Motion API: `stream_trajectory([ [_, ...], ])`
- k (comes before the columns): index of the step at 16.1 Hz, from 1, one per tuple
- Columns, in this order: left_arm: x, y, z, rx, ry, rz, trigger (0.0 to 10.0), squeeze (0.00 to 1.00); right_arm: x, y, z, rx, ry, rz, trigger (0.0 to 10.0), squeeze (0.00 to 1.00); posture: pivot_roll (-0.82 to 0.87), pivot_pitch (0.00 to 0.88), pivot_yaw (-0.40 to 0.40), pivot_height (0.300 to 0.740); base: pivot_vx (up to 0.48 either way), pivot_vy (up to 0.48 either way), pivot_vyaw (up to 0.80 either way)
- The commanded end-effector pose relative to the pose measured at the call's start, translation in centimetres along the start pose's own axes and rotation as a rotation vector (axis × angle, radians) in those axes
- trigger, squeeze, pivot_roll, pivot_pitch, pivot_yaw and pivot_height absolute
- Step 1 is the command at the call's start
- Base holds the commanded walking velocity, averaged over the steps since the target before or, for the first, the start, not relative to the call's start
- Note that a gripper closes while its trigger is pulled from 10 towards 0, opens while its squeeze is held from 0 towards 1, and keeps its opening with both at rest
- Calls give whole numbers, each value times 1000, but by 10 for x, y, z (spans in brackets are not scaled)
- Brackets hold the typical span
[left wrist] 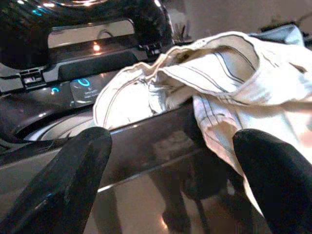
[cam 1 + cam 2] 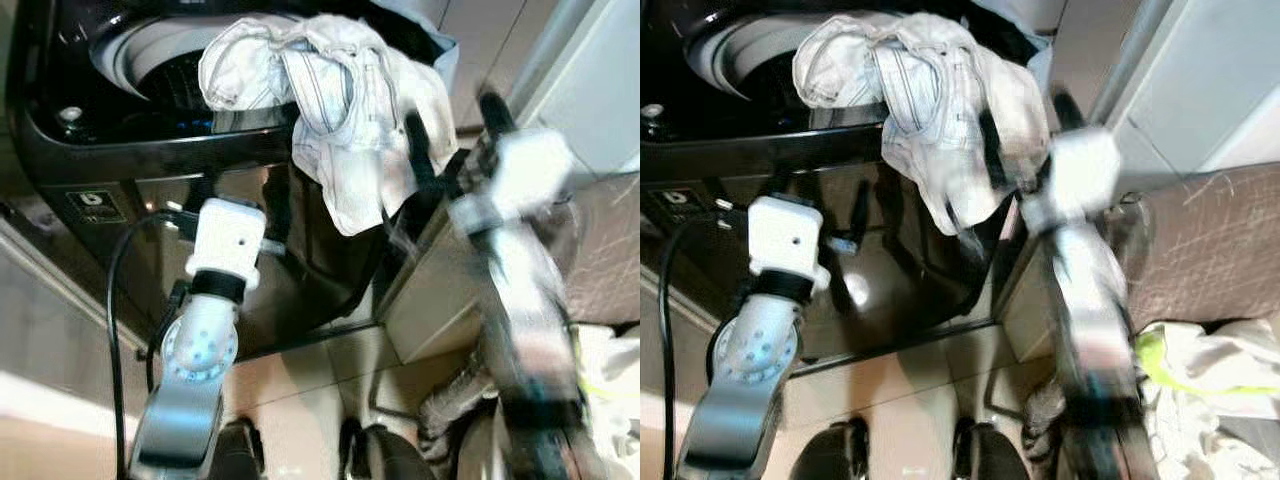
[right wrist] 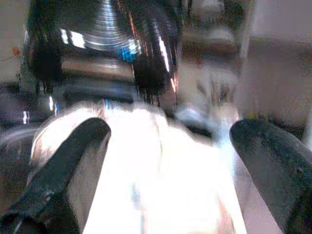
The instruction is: Clothes washing
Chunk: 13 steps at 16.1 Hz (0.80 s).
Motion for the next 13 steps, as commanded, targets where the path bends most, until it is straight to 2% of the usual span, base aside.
stream_trajectory([
  [1, -1, 5, -3, -9, -21, -8, 10000, 0, 1, -1, -4, 25, -2, 8, 10000, 0, -6, 227, -4, 740, 0, 0, 0],
  [3, 3, 4, -16, 20, -51, 7, 10000, 0, 5, -52, -22, 175, -19, 44, 10000, 0, 53, 310, 52, 740, 0, 0, 0],
  [4, 4, 4, -18, 26, -55, 12, 10000, 0, 9, -65, -21, 204, -8, 44, 10000, 0, 62, 313, 55, 740, 0, 0, 0],
  [5, 8, 5, -20, 31, -59, 24, 10000, 0, 14, -90, -16, 263, 5, 48, 10000, 0, 109, 330, 69, 740, 0, 0, 0],
  [6, 10, 8, -22, 31, -60, 32, 10000, 0, 16, -99, -13, 302, 7, 60, 10000, 0, 125, 331, 70, 740, 0, 0, 0],
  [9, 21, 12, -29, 51, -39, 52, 10000, 0, 6, -125, 7, 370, -38, 37, 10000, 0, 188, 349, 66, 740, 0, 0, 0],
  [13, 23, 13, -40, 86, -22, 56, 10000, 0, 5, -126, 40, 378, -36, -12, 10000, 0, 225, 369, 41, 740, 0, 0, 0],
])
Point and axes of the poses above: a point about 5 cm out from each wrist's last joint towards the gripper, its own z axis pointing out of the wrist towards the gripper, its own y axis along the axis of the wrist's last joint, x = y × z, the point moved 5 cm from there along z, pointing out of the wrist towards the gripper, and after that the axes turned 11 degrees about z, right-handed, at the moved point
